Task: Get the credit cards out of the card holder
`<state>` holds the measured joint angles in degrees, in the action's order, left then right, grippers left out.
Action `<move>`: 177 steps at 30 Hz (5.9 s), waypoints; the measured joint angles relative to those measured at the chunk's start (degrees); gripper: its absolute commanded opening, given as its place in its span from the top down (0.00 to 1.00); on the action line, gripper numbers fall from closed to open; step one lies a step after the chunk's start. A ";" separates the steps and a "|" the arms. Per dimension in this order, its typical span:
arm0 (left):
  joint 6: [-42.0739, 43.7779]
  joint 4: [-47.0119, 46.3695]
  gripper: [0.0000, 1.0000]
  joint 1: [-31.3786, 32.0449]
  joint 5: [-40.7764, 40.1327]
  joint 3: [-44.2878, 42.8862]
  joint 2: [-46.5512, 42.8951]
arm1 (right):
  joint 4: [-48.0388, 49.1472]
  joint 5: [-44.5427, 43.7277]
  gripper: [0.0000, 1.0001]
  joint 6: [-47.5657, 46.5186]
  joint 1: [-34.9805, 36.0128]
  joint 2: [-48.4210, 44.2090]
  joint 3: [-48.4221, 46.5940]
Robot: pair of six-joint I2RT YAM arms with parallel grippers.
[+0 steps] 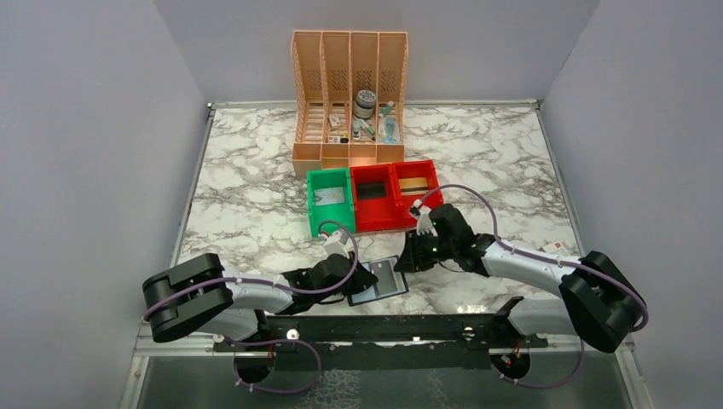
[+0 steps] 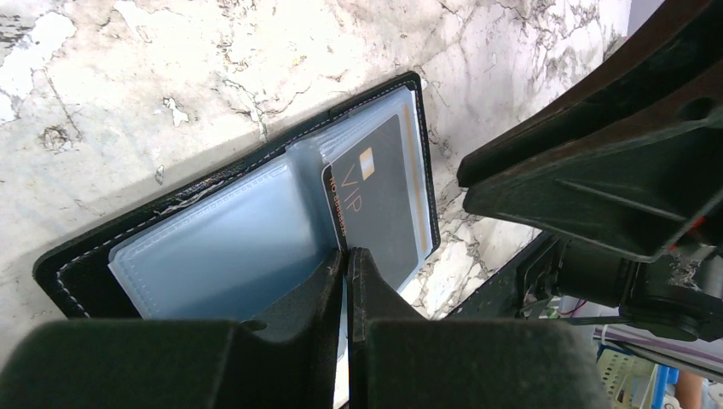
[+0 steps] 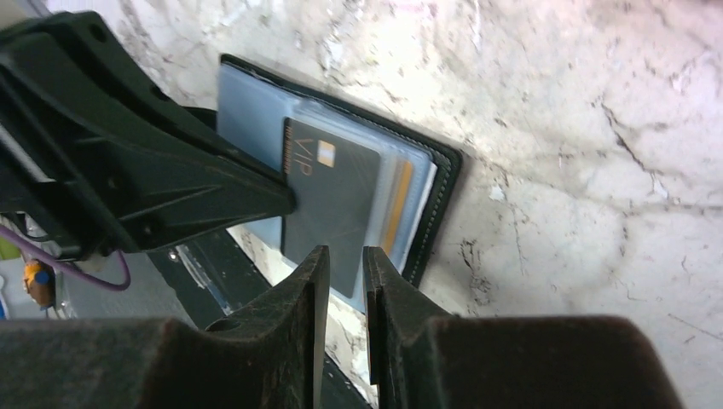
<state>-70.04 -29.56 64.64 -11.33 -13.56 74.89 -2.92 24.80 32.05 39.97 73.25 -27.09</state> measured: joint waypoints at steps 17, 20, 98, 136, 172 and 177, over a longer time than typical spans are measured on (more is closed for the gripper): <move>0.13 0.13 0.88 -0.02 -0.07 0.09 -0.22 | 3.82 5.66 0.78 -0.24 0.48 9.18 -2.03; 0.13 0.09 0.84 -0.02 -0.07 0.09 -0.22 | 3.08 3.58 0.78 -0.17 0.74 8.61 -2.32; -2.43 -0.76 1.00 0.00 -1.11 5.88 -6.45 | 5.68 2.16 0.75 2.14 0.96 9.81 -2.78; -3.17 -0.90 0.77 0.00 -1.09 2.36 -1.22 | 4.42 12.70 0.68 -1.07 0.83 17.49 -7.85; -3.06 1.57 1.00 0.26 -1.86 7.23 -12.46 | 6.69 11.91 0.63 -1.53 1.18 9.92 -5.97; -2.19 5.03 1.00 0.26 -2.27 6.58 -14.49 | 6.29 12.15 0.63 -3.21 1.18 13.44 -6.95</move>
<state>-72.23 -24.53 64.90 -13.61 -6.98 60.40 3.38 36.95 28.84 41.15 86.70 -34.04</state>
